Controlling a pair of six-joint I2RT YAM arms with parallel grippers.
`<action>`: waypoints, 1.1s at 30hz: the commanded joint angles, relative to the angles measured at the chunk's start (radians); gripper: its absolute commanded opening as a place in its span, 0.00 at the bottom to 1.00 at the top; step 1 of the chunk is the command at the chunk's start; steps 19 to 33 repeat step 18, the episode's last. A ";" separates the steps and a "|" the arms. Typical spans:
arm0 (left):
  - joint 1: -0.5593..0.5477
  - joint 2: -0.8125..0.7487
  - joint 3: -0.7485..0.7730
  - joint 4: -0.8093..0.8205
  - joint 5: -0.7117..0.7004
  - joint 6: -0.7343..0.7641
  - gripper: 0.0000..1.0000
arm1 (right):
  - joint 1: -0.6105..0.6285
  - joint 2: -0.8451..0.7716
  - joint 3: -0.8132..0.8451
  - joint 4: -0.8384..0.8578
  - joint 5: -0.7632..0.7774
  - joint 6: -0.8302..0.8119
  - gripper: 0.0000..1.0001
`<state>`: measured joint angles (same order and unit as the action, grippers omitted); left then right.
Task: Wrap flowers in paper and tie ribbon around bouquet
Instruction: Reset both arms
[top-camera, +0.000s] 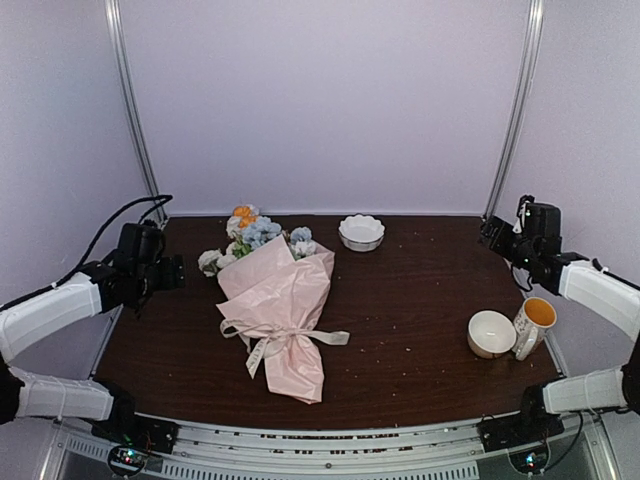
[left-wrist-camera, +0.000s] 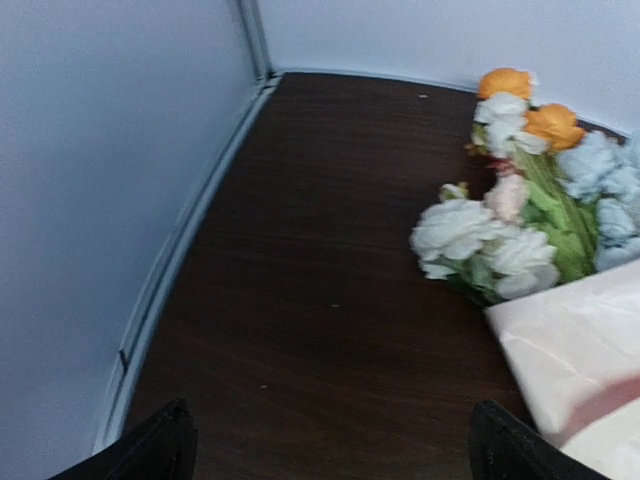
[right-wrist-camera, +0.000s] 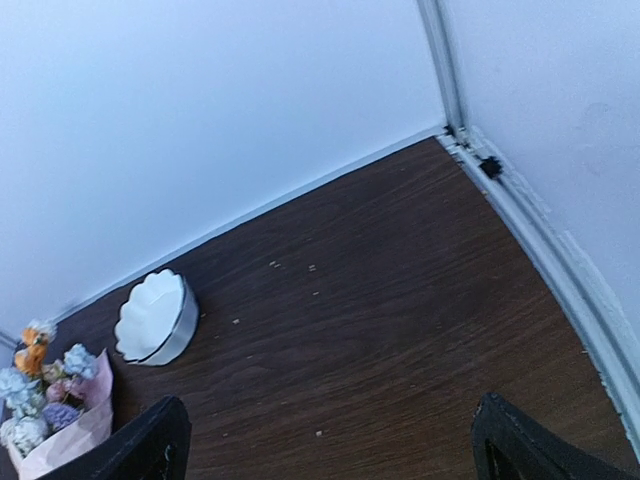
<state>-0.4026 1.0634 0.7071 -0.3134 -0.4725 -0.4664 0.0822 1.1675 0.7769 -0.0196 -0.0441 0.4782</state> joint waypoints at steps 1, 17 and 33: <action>0.172 0.023 -0.053 0.074 -0.165 -0.054 0.98 | -0.029 -0.073 -0.103 0.109 0.205 -0.050 1.00; 0.255 -0.055 -0.170 0.283 -0.356 0.080 0.98 | -0.039 -0.210 -0.292 0.273 0.285 -0.126 1.00; 0.254 -0.056 -0.172 0.294 -0.345 0.093 0.98 | -0.039 -0.213 -0.299 0.283 0.274 -0.128 1.00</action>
